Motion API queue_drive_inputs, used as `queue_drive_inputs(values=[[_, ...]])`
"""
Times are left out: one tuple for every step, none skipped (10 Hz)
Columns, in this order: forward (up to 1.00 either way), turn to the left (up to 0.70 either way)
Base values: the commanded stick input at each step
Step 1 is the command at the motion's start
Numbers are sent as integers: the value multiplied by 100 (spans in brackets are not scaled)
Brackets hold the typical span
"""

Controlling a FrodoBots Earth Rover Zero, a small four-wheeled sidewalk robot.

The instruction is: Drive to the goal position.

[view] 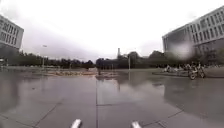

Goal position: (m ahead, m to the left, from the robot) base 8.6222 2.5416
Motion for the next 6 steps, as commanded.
queue_drive_inputs(values=[[70,0],[70,0],[70,0],[70,0],[70,0],[70,0]])
